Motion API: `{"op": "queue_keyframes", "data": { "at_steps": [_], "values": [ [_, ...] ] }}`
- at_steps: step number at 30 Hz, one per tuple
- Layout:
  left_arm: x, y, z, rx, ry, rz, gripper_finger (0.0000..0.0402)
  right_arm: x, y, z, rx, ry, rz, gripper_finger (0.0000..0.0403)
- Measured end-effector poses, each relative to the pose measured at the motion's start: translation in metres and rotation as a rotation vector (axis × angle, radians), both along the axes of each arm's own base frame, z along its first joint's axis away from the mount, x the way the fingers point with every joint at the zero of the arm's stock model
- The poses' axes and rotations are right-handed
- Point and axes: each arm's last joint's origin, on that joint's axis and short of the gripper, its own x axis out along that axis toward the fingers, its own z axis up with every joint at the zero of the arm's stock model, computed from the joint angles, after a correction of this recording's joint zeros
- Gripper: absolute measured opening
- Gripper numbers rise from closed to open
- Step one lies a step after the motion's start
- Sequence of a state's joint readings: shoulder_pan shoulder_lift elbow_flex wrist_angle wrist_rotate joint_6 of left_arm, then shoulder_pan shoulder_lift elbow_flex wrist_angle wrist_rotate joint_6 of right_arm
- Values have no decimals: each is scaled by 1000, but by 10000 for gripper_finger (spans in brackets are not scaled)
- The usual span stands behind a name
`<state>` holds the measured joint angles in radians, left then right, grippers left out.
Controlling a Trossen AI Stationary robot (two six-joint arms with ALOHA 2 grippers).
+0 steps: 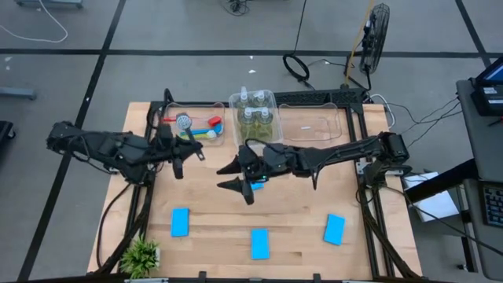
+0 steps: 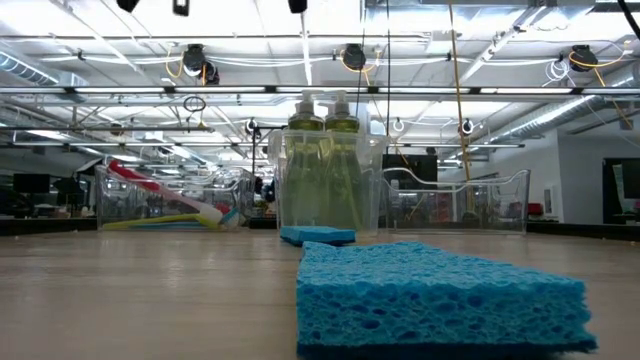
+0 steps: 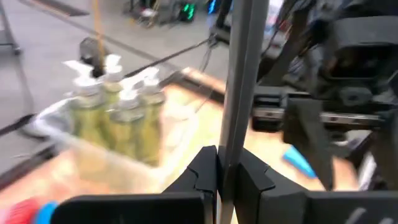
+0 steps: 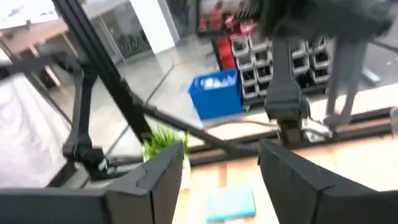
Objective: Pick & Place Kitchen Sink Supplies
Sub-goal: Put the black dish brush into the left transparent bin
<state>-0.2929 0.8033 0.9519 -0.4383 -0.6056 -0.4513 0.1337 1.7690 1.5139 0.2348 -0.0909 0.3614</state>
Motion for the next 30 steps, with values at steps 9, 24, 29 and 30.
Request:
{"op": "queue_keyframes", "data": {
  "at_steps": [9,24,29,30],
  "values": [
    [-2,28,18,91,470,127,21,-19,2,0,-113,157,94,201],
    [34,90,-25,163,1239,74,21,-108,-16,-5,-92,54,-34,197],
    [32,115,-39,170,1495,62,21,-146,-16,-20,-15,-120,-22,201],
    [31,119,-41,171,1529,58,21,-153,-16,-23,-4,-158,-19,201]
  ]
}}
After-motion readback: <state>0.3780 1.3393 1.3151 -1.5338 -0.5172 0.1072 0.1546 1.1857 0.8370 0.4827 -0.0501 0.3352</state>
